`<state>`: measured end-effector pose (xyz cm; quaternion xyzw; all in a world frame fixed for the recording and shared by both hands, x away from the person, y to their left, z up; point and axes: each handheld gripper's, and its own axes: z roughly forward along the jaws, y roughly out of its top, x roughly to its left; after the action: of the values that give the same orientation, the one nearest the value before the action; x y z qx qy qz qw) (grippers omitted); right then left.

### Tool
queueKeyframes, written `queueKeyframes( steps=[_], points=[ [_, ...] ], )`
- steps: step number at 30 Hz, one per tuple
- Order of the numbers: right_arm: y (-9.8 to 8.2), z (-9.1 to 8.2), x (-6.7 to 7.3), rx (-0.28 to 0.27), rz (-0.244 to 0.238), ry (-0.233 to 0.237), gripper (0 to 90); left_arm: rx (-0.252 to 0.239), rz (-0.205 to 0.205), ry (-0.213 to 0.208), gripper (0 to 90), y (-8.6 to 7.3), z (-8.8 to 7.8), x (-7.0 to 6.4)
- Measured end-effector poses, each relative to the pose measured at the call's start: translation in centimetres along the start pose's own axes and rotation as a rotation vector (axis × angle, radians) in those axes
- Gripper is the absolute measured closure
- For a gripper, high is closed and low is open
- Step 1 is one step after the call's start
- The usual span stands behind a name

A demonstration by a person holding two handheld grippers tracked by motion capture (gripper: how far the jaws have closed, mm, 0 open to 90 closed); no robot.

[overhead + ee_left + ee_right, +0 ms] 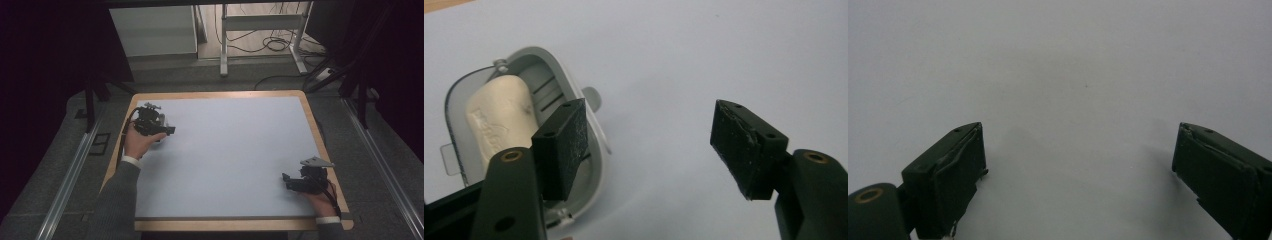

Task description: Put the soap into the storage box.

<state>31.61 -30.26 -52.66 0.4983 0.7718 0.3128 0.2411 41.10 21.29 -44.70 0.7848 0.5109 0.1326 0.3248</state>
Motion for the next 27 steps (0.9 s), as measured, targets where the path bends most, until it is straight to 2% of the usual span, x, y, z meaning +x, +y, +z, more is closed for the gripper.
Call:
queueKeyframes(
  steps=[4,11,14,17,22,27],
  points=[
    [0.1,-0.1,0.1,-0.007,-0.002,-0.001,6.7,-0.022,0.029,-0.023,30.0,-1.1,-0.4,-1.1],
    [0.3,-0.3,0.3,-0.019,-0.012,-0.001,6.7,-0.001,0.073,-0.069,29.3,-3.5,-0.1,-2.6],
    [0.2,-0.4,0.2,-0.02,-0.008,-0.003,6.7,0.008,0.094,-0.069,29.3,-4.5,0.1,-3.1],
    [0.2,-0.4,0.1,-0.023,-0.005,-0.004,6.7,0.01,0.093,-0.092,29.3,-5.8,0.3,-3.6],
    [0.2,-0.4,0.0,-0.023,-0.003,-0.006,6.7,0.04,0.119,-0.128,28.9,-8.2,0.8,-4.6],
    [0.2,-0.4,0.1,-0.023,-0.007,-0.005,6.7,0.038,0.117,-0.141,28.7,-10.4,0.8,-5.3]
  ],
)
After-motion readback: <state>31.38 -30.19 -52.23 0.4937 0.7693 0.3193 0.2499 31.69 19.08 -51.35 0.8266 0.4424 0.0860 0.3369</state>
